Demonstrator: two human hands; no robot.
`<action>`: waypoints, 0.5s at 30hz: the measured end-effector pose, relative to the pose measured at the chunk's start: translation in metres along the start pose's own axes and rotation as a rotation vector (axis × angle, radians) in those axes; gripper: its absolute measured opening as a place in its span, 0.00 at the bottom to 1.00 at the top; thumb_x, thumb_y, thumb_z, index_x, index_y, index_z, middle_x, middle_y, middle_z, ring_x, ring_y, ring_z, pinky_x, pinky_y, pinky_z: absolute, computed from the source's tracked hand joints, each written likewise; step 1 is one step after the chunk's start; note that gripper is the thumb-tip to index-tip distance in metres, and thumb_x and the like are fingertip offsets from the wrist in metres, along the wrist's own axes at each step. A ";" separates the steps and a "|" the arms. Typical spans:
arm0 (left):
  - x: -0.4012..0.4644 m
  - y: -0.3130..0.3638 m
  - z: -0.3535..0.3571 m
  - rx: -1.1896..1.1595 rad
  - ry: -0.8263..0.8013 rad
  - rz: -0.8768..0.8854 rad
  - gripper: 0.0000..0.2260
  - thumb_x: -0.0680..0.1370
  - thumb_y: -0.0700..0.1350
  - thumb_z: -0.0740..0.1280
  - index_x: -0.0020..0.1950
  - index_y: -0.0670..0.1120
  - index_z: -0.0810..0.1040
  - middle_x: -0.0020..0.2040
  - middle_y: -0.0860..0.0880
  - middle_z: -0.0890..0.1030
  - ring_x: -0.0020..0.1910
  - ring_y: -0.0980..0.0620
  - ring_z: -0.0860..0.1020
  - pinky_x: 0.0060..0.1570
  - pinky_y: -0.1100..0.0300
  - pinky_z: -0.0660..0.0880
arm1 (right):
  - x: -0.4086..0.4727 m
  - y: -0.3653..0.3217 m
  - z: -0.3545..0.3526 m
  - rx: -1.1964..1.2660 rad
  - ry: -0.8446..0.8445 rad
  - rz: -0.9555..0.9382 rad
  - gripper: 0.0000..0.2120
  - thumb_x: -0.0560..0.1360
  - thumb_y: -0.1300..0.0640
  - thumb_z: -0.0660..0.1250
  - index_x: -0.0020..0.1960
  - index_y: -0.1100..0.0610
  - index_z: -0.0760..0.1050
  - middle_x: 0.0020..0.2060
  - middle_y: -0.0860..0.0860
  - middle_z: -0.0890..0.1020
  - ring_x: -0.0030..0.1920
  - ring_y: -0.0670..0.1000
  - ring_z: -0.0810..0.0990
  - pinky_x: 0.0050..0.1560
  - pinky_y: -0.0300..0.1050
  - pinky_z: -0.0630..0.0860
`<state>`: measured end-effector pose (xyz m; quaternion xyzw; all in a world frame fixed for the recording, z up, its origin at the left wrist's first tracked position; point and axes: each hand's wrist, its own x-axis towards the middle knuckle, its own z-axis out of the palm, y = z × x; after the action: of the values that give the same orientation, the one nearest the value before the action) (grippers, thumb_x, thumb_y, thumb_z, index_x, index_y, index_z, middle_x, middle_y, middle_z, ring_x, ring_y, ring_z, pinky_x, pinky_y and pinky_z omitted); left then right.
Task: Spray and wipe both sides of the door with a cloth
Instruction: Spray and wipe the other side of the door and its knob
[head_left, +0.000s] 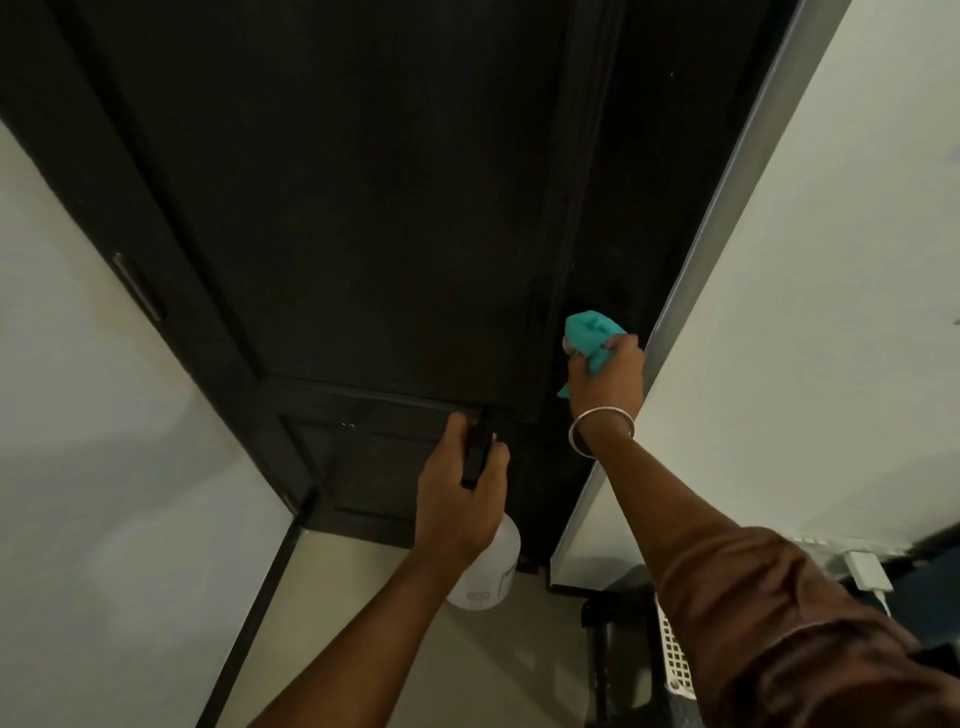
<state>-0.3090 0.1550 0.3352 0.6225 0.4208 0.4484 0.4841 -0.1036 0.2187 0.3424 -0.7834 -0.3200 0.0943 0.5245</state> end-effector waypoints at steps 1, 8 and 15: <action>0.001 0.003 0.004 0.000 -0.017 0.002 0.03 0.84 0.42 0.66 0.51 0.49 0.76 0.32 0.55 0.75 0.29 0.58 0.73 0.31 0.64 0.72 | 0.001 0.003 -0.002 -0.103 -0.029 -0.076 0.20 0.79 0.53 0.72 0.67 0.54 0.69 0.65 0.53 0.75 0.62 0.56 0.79 0.63 0.55 0.81; 0.013 0.026 0.054 0.024 -0.035 0.023 0.03 0.82 0.45 0.65 0.51 0.47 0.73 0.32 0.53 0.75 0.29 0.56 0.73 0.31 0.59 0.72 | 0.029 0.022 -0.027 -0.552 -0.304 -0.517 0.20 0.79 0.48 0.69 0.69 0.51 0.73 0.70 0.54 0.70 0.67 0.61 0.74 0.65 0.56 0.77; 0.003 0.039 0.088 0.114 0.063 0.008 0.02 0.84 0.48 0.65 0.52 0.51 0.73 0.35 0.52 0.78 0.31 0.56 0.75 0.33 0.57 0.74 | 0.018 0.032 -0.039 -0.535 -0.400 -0.547 0.21 0.79 0.46 0.69 0.70 0.48 0.74 0.72 0.52 0.67 0.66 0.61 0.73 0.64 0.54 0.76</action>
<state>-0.2196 0.1316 0.3623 0.6364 0.4582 0.4452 0.4324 -0.0579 0.1926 0.3348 -0.7445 -0.6243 0.0155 0.2361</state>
